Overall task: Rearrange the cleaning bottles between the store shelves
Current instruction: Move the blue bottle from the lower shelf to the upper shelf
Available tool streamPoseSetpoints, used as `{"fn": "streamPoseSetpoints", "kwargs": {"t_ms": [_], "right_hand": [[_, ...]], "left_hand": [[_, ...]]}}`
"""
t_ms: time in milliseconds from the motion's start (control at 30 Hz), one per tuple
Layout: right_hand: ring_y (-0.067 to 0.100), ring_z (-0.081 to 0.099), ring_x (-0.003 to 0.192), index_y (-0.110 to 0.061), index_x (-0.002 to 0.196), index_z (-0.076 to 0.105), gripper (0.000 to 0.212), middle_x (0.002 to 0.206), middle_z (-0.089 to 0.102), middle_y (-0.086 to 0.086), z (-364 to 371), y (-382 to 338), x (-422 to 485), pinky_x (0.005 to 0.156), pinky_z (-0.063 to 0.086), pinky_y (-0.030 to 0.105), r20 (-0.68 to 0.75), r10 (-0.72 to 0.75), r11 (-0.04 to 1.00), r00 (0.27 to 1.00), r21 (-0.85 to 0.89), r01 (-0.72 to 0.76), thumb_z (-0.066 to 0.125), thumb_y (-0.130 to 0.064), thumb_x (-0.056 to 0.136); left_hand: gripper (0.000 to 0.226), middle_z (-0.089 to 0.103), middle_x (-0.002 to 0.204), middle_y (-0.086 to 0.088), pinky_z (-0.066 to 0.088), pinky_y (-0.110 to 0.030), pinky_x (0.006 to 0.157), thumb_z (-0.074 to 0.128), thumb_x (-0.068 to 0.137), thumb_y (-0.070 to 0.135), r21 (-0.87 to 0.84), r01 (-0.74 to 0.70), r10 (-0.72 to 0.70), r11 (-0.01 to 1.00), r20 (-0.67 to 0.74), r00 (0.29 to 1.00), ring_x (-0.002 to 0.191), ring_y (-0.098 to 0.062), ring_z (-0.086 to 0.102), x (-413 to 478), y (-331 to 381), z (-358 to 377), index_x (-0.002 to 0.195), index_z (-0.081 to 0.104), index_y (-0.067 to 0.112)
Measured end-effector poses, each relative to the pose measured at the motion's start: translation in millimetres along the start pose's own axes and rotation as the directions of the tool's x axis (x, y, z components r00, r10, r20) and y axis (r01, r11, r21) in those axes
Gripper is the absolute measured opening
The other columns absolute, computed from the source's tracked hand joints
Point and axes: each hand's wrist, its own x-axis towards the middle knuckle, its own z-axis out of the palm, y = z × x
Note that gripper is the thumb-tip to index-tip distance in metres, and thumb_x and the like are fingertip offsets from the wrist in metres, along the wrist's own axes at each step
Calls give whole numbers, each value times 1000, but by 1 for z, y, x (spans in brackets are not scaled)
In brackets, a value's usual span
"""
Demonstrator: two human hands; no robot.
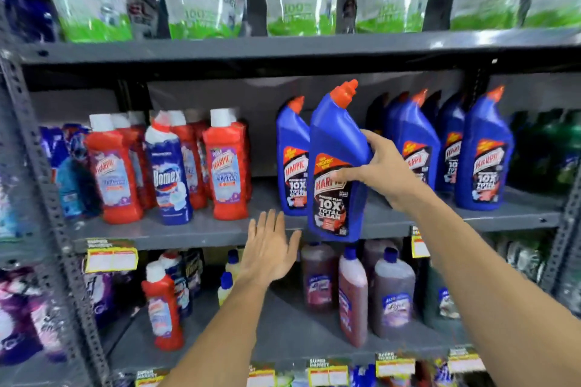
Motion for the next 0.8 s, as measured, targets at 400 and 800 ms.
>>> {"fn": "streamPoseSetpoints", "kwargs": {"t_ms": [400, 800], "right_hand": [[21, 70, 102, -25, 138, 48, 77, 121, 66, 0, -24, 78, 54, 87, 61, 44, -213, 95, 995, 972, 27, -91, 90, -15, 73], [33, 44, 130, -19, 154, 21, 121, 139, 40, 14, 21, 155, 10, 109, 42, 50, -224, 159, 960, 962, -192, -203, 97, -20, 60]], "left_hand": [[65, 18, 162, -4, 1, -47, 119, 18, 98, 51, 7, 146, -144, 989, 193, 971, 148, -24, 9, 28, 8, 3, 152, 21, 15], [64, 21, 161, -4, 3, -46, 121, 19, 99, 49, 16, 161, -162, 987, 158, 974, 148, -24, 12, 22, 15, 3, 153, 21, 15]]}}
